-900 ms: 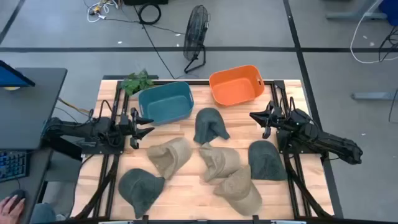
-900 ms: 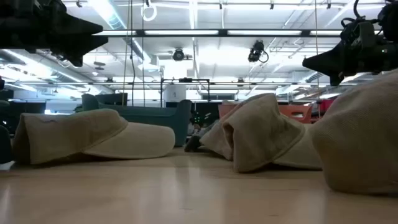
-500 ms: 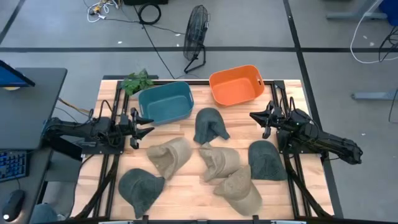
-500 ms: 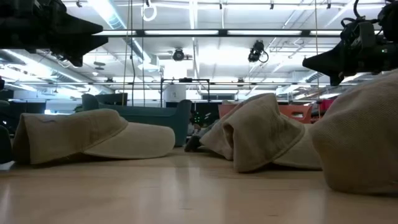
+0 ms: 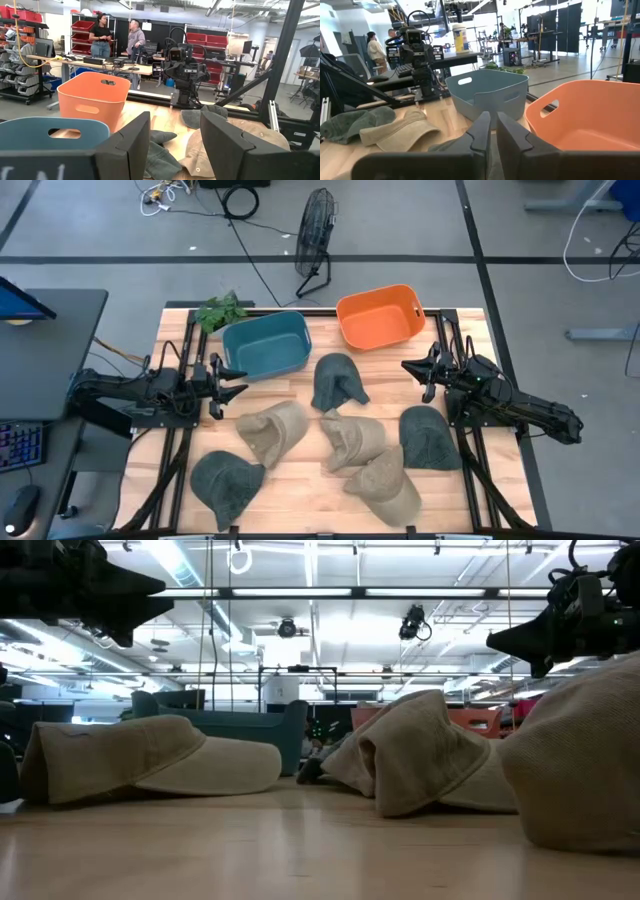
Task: Pick & Place hat
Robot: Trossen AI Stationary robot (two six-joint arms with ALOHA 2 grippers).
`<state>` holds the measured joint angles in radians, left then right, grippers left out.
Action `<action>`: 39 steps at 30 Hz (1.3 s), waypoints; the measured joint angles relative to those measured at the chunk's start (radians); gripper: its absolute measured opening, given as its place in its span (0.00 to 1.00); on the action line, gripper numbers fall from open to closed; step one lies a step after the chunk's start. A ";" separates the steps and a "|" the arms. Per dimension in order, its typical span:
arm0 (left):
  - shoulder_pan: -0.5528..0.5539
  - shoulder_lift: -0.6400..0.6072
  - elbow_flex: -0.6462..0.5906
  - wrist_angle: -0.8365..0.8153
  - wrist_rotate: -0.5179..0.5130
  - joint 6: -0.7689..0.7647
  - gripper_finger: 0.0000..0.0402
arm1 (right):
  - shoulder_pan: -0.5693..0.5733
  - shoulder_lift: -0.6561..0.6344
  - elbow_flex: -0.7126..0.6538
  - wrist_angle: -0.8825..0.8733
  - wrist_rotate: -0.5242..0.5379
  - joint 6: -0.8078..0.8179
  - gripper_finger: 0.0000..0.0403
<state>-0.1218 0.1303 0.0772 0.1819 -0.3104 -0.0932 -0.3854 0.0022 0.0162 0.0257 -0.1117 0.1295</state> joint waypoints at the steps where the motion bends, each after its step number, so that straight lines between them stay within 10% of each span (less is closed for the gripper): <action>1: 0.000 0.000 0.000 0.000 0.000 0.000 0.44 | 0.000 0.000 0.000 0.000 0.000 0.000 0.09; 21: 0.000 0.002 0.006 0.257 -0.007 -0.201 0.44 | 0.000 0.000 0.000 0.088 0.120 0.635 0.09; 28: 0.000 0.133 0.187 0.129 0.003 -0.173 0.44 | 0.002 0.012 0.042 0.452 0.058 0.561 0.09; 39: 0.000 0.473 0.639 -0.143 0.000 -0.104 0.44 | 0.004 0.316 0.603 -0.068 -0.164 0.318 0.10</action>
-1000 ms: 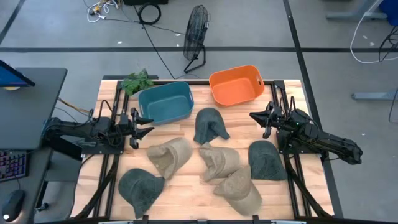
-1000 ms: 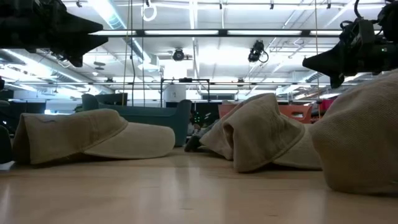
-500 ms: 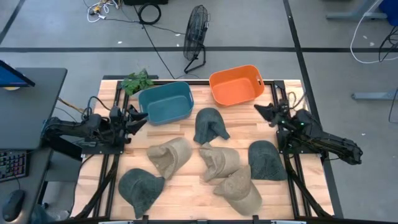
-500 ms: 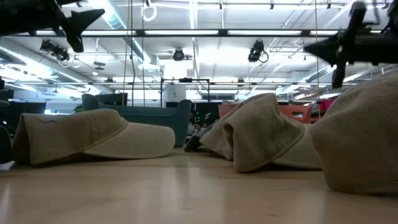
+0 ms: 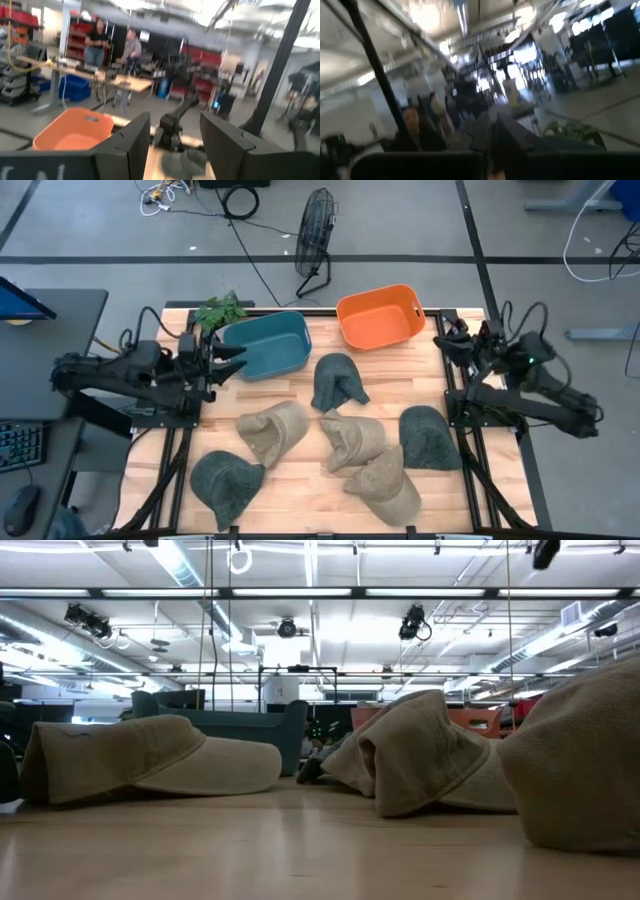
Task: Pick & Place hat
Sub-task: Put the bottom right black cap into the orange bin
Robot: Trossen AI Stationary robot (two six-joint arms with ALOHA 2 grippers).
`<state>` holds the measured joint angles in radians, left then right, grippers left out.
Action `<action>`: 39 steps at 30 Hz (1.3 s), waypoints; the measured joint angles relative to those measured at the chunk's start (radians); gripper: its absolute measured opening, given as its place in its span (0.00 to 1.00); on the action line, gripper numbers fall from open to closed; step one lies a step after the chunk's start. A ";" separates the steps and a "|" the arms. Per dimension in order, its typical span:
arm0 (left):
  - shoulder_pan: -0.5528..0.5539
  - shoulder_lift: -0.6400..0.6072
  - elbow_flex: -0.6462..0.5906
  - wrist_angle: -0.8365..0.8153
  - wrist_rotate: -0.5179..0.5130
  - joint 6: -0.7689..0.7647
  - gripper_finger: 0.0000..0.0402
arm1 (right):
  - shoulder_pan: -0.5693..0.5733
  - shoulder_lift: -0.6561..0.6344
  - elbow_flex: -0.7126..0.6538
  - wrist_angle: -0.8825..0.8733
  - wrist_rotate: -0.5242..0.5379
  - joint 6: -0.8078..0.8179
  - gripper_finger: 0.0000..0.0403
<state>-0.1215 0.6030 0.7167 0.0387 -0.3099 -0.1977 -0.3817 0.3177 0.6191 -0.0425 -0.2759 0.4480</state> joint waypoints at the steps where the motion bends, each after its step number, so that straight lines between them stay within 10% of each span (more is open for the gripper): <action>1: 0.000 0.023 0.035 -0.042 0.000 0.000 0.44 | 0.000 0.046 0.057 -0.052 -0.014 -0.024 0.10; 16: 0.001 0.184 0.246 -0.249 -0.010 -0.038 0.44 | 0.102 0.476 0.535 -0.643 -0.283 -0.364 0.42; 30: 0.001 0.183 0.246 -0.267 -0.081 -0.034 0.58 | 0.512 0.671 0.490 -1.172 -0.032 -0.335 0.45; 39: 0.001 0.183 0.246 -0.269 -0.082 -0.025 0.58 | 0.650 0.830 0.306 -1.172 0.024 -0.302 0.45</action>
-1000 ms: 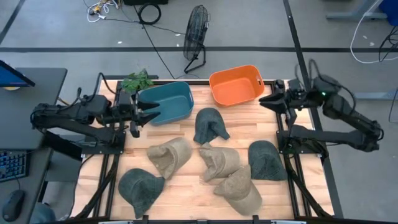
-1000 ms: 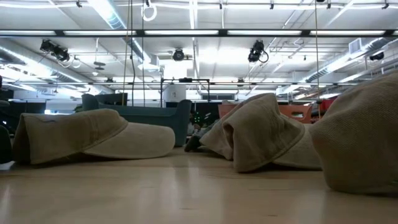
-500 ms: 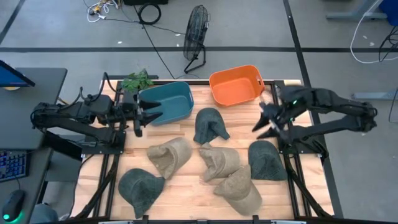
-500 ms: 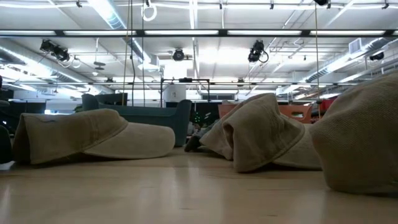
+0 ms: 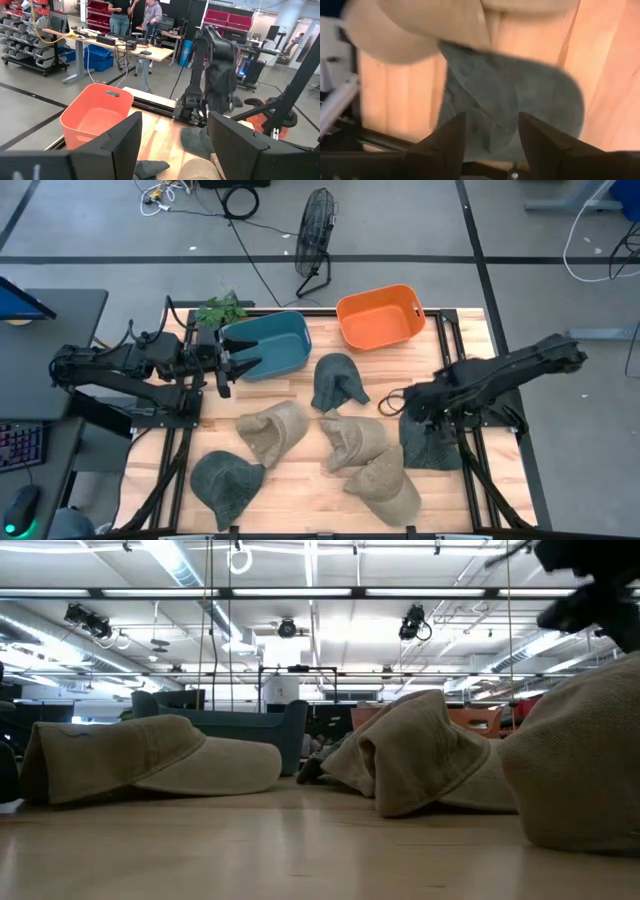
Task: Pick & Place hat
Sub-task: Put the bottom right black cap into the orange bin
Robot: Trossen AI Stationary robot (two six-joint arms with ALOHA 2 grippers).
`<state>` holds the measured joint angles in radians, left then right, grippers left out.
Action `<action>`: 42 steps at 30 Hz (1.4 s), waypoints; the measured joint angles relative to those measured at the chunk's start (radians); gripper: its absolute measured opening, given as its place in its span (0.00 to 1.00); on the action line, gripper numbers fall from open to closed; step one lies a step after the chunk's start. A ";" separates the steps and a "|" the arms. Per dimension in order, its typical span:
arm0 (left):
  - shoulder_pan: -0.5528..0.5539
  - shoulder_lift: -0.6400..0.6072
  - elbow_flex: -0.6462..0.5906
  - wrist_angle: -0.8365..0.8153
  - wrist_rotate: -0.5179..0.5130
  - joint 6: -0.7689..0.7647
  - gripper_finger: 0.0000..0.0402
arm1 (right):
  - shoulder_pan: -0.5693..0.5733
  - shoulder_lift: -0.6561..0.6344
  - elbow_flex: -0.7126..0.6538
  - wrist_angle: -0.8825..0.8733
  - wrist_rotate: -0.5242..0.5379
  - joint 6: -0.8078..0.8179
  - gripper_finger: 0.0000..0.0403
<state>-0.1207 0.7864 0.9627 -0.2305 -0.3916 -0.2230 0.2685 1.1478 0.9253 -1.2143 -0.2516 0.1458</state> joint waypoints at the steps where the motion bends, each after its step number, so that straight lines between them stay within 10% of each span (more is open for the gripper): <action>1: 0.000 0.000 0.000 0.000 0.000 0.000 0.58 | 0.008 0.016 -0.020 0.004 0.000 0.013 0.45; 19: 0.000 0.000 -0.001 0.000 0.000 0.010 0.58 | 0.116 0.174 -0.220 0.196 0.107 0.067 0.44; 26: 0.000 0.000 -0.001 0.000 0.000 0.009 0.58 | 0.119 0.181 -0.221 0.194 0.137 0.153 0.16; 29: 0.000 0.000 -0.001 0.000 0.000 0.009 0.58 | 0.118 0.181 -0.202 0.185 0.102 0.195 0.03; 42: 0.000 0.000 -0.001 0.000 0.001 -0.001 0.58 | 0.117 0.181 0.148 -0.141 0.052 0.417 0.03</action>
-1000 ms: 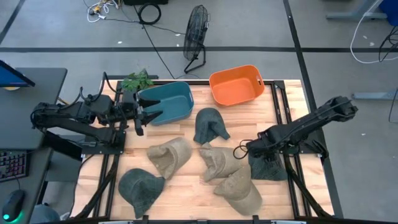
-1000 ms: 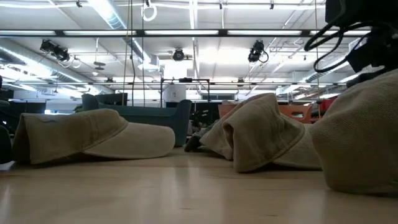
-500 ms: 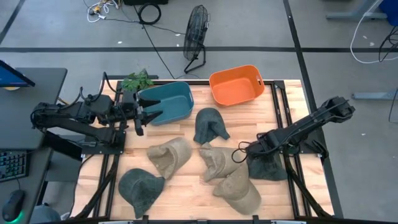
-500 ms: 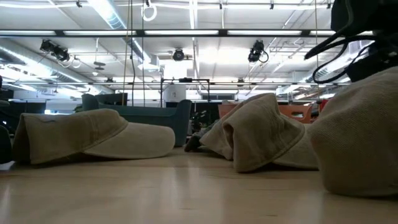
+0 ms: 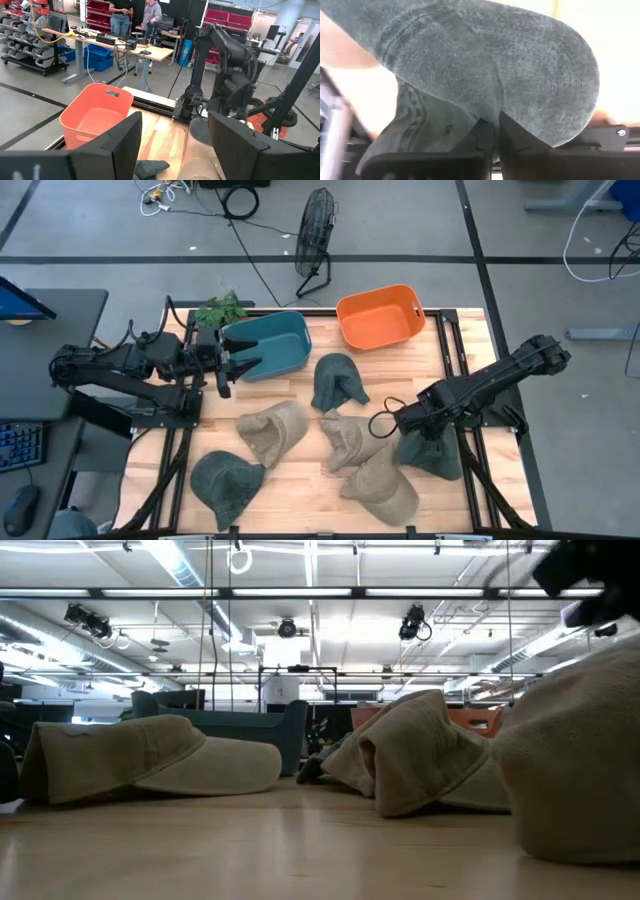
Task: Pick & Place hat
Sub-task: Put the bottom right black cap into the orange bin
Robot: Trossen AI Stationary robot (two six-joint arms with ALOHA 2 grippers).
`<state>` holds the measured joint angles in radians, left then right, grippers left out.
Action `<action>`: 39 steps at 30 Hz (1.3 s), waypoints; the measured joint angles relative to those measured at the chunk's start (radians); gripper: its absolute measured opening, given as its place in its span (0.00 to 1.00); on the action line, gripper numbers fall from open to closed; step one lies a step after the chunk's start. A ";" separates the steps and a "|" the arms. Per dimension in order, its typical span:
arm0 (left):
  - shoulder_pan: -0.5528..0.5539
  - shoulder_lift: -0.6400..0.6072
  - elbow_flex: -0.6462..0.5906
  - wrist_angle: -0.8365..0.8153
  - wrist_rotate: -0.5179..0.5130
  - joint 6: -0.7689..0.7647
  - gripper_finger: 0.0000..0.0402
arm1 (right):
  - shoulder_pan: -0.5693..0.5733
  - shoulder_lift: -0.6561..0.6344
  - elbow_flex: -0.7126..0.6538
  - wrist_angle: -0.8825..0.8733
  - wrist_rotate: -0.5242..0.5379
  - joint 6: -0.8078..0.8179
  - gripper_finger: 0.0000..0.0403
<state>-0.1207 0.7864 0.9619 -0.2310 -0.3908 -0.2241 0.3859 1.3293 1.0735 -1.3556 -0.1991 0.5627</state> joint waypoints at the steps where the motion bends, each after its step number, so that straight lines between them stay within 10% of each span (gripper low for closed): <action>1: 0.000 0.000 0.000 0.000 0.000 0.000 0.58 | 0.000 0.000 0.032 -0.009 0.000 0.009 0.02; 8: 0.000 0.000 0.000 0.000 0.000 0.000 0.58 | -0.013 0.000 0.209 -0.021 0.128 0.130 0.02; 16: 0.000 0.000 0.000 0.000 0.000 0.000 0.58 | -0.153 0.000 0.364 -0.020 0.515 0.296 0.01; 26: 0.000 0.000 0.000 0.000 0.000 -0.001 0.58 | -0.494 0.001 0.396 0.098 0.847 0.125 0.01; 39: 0.000 0.000 0.000 0.001 0.000 -0.027 0.58 | -0.863 0.115 0.209 0.577 0.861 -0.075 0.01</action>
<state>-0.1211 0.7860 0.9615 -0.2304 -0.3904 -0.2508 -0.4773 1.4442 1.2824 -0.7783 0.6622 0.4874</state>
